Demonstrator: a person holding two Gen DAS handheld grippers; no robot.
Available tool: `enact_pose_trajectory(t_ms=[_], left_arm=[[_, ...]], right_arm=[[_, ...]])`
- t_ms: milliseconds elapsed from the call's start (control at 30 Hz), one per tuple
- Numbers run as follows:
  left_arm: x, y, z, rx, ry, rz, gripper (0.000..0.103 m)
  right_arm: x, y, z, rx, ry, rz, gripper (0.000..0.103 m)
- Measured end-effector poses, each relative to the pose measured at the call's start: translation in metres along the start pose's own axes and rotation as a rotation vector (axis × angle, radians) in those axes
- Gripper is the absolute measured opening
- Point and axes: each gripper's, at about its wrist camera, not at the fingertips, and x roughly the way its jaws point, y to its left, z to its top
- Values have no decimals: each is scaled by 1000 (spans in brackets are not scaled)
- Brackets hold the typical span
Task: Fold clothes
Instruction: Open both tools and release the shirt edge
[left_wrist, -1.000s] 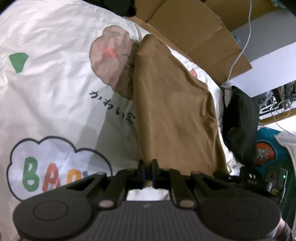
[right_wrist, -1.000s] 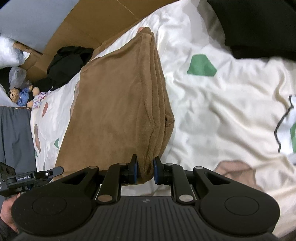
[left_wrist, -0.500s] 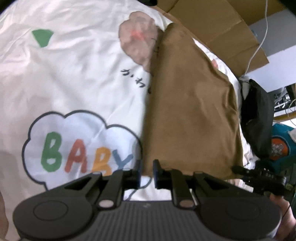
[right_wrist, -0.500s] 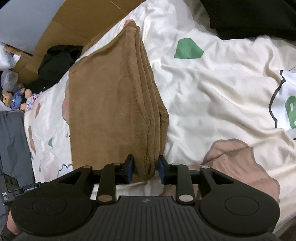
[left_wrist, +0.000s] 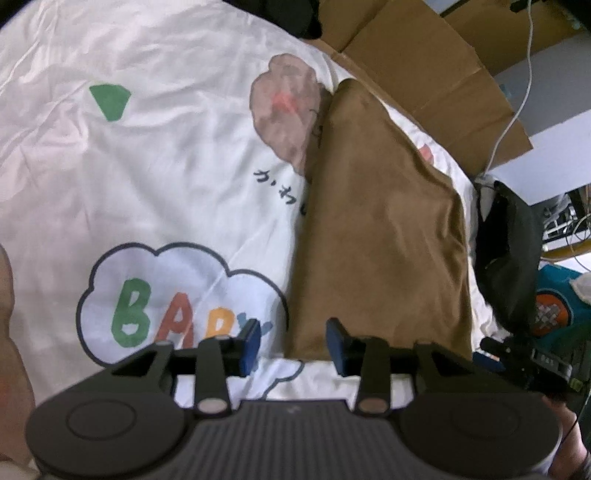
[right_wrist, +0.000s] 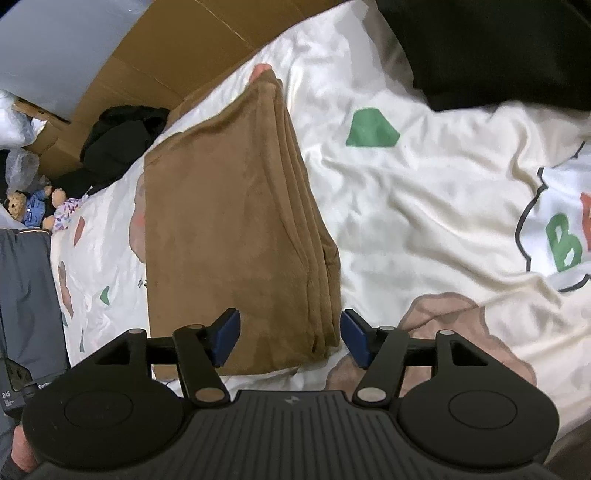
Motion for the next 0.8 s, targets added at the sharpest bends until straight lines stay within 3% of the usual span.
enact_pose_trajectory(t_ms=[267, 333, 400, 800], left_arm=[[2, -10, 6, 19, 4, -18, 47], [1, -11, 9, 22, -7, -17, 60], [1, -14, 15, 27, -22, -21, 64], [6, -28, 51, 96, -56, -23, 67]], right_arm=[[-9, 1, 5, -31, -35, -9, 68], [-10, 1, 7, -43, -49, -12, 70], [-11, 1, 10, -49, -62, -8, 70], [-10, 6, 40, -55, -129, 65, 71]])
